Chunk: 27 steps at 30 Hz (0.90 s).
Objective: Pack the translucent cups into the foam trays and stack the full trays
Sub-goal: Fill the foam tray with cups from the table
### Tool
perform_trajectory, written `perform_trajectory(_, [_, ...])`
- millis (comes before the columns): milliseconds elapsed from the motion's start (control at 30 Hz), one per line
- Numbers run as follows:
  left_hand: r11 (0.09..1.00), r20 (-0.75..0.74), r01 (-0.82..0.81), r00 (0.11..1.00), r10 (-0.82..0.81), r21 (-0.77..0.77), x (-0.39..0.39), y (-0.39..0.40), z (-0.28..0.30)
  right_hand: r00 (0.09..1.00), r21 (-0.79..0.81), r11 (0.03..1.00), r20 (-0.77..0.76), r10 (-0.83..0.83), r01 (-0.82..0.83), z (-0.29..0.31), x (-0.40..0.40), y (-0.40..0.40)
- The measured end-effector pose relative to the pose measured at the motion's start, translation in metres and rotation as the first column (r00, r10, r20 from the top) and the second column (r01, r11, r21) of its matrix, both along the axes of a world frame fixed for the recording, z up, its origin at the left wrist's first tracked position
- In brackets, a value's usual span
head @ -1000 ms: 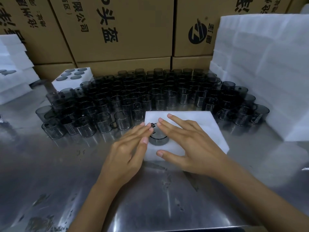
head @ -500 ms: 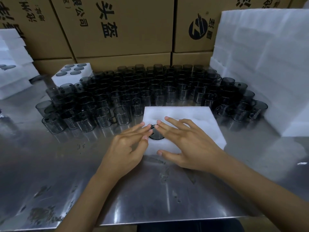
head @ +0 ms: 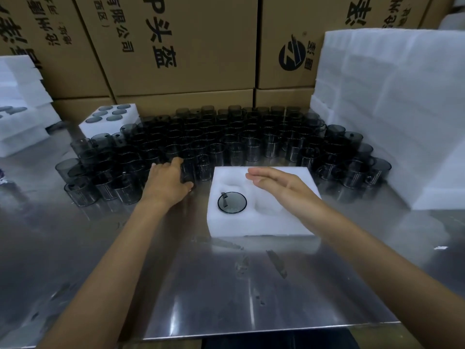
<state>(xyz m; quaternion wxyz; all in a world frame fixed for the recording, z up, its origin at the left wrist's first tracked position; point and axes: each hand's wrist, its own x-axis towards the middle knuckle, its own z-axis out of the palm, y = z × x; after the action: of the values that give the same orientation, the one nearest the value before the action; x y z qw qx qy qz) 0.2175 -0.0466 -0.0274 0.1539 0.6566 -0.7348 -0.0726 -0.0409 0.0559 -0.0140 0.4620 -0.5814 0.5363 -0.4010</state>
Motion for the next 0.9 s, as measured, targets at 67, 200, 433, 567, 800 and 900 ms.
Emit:
perform_trajectory(67, [0.997, -0.067, -0.002, 0.998, -0.003, -0.077, 0.001, 0.0, -0.002, 1.0, 0.007, 1.0, 0.001, -0.004, 0.004, 0.0, 0.001, 0.001])
perform_trajectory(200, [0.977, -0.292, -0.012, 0.955, -0.052, -0.212, 0.003, 0.008, 0.006, 1.0, 0.014, 1.0, 0.007, -0.015, 0.015, 0.001, 0.001, 0.001])
perform_trajectory(433, [0.965, -0.485, 0.138, 0.843, -0.232, -0.223, -0.016, 0.032, 0.06, 0.999, -0.024, 0.999, 0.019, -0.032, 0.032, 0.013, 0.008, -0.003])
perform_trajectory(567, [0.946, -0.471, 0.225, 0.825, -0.313, -0.234, -0.043, 0.046, 0.07, 0.995, -0.172, 0.981, 0.059, -0.086, 0.095, 0.02, 0.019, -0.002])
perform_trajectory(800, [0.968, -0.542, 0.165, 0.804, -0.244, -0.19, -0.079, 0.059, 0.054, 0.992, -0.134, 0.984, 0.067, -0.111, 0.119, 0.014, 0.016, 0.0])
perform_trajectory(900, [0.972, -0.698, 0.228, 0.686, -0.206, -0.062, -0.074, 0.061, 0.049, 0.998, -0.123, 0.991, -0.011, -0.061, 0.059, 0.018, 0.008, -0.002])
